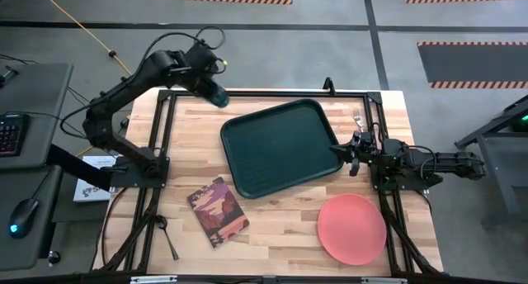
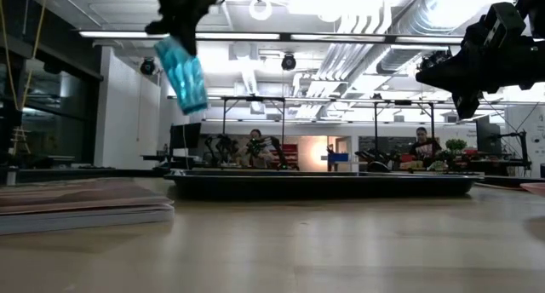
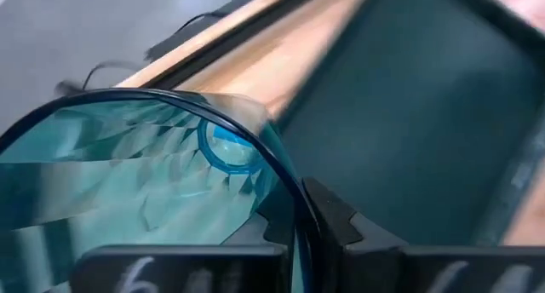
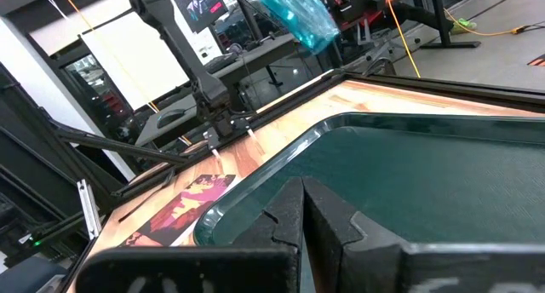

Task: Pick and place plate/cup/fork/spoon on tray
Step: Put the blue cup on the black tray

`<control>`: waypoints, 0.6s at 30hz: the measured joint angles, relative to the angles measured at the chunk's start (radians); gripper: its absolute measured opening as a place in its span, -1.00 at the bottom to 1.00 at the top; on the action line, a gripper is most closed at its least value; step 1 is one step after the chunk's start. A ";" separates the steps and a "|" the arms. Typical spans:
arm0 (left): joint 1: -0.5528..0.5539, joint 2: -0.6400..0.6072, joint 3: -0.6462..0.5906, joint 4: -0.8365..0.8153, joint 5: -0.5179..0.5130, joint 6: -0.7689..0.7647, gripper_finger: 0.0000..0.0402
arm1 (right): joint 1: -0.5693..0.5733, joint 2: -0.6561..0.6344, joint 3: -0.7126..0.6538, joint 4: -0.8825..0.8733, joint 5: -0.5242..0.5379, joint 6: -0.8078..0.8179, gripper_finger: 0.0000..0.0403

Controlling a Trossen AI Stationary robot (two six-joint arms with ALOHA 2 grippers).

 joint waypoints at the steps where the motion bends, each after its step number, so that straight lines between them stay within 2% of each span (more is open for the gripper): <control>1: -0.033 0.007 0.017 -0.006 -0.008 -0.003 -0.98 | 0.000 0.000 0.000 0.000 0.000 0.000 -1.00; 8: -0.218 0.057 0.037 -0.010 -0.037 -0.035 -0.99 | 0.000 0.000 0.000 0.000 0.000 0.000 -1.00; 18: -0.342 0.257 0.036 -0.093 -0.099 -0.029 -0.99 | 0.000 0.000 0.000 0.000 0.000 0.000 -1.00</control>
